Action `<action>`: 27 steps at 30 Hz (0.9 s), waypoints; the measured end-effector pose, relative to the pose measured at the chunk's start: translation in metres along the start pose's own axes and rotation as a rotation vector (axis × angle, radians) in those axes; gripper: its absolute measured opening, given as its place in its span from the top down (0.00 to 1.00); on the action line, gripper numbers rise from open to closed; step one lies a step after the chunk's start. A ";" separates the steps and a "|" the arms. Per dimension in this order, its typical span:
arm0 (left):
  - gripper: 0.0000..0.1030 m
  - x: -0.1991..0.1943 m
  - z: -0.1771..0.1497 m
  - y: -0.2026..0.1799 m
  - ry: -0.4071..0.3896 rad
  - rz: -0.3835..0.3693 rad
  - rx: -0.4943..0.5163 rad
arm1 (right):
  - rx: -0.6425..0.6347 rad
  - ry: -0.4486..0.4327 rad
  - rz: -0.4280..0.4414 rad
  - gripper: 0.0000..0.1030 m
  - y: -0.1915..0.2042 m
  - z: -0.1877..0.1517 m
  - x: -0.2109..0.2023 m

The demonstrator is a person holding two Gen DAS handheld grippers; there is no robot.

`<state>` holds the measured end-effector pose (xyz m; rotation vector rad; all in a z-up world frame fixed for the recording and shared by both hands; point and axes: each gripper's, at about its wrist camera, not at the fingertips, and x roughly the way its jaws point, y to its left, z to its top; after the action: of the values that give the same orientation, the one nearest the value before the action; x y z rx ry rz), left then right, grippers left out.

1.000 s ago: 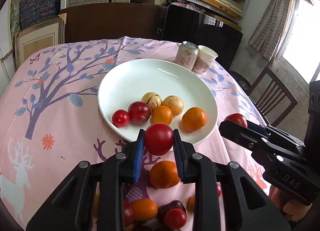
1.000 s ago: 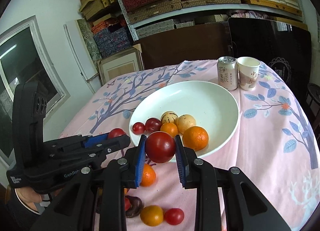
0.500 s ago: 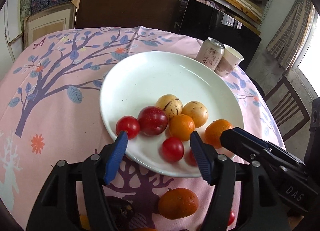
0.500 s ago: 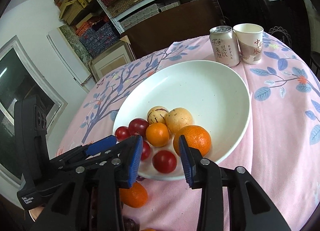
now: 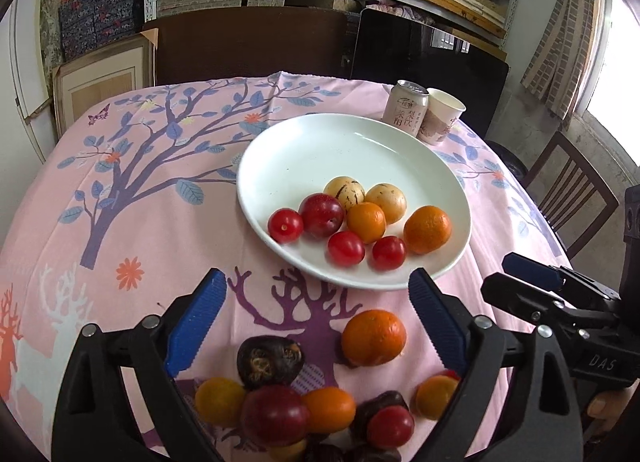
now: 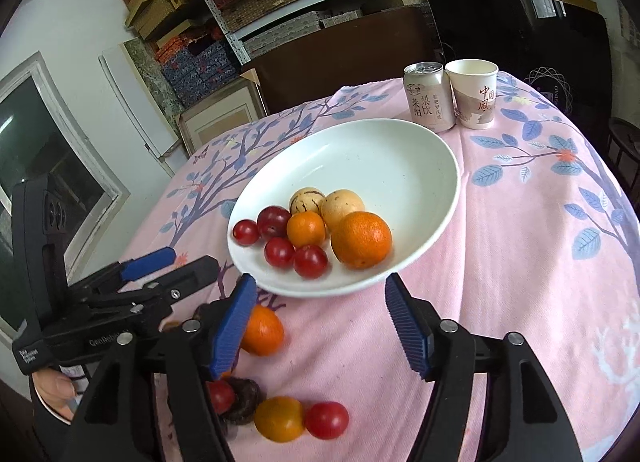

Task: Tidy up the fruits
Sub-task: 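Withdraw both open tools from the plate toward the fruit cluster, then grasp a dark purple fruit with the left tool while the right tool grasps an orange tomato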

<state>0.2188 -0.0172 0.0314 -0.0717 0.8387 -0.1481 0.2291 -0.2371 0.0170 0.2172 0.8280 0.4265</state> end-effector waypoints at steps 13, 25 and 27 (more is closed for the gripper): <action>0.09 -0.052 -0.060 0.026 0.003 0.045 0.055 | -0.295 0.069 -0.103 0.21 0.038 -0.075 -0.032; 0.09 -0.067 -0.094 0.057 0.033 0.063 0.042 | -0.403 0.147 -0.098 0.54 0.070 -0.103 -0.011; 0.09 -0.069 -0.097 0.057 0.034 0.058 0.053 | -0.406 0.144 -0.126 0.54 0.070 -0.103 -0.007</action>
<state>0.1067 0.0493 0.0106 0.0047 0.8696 -0.1167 0.1283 -0.1756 -0.0219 -0.2427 0.8718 0.4857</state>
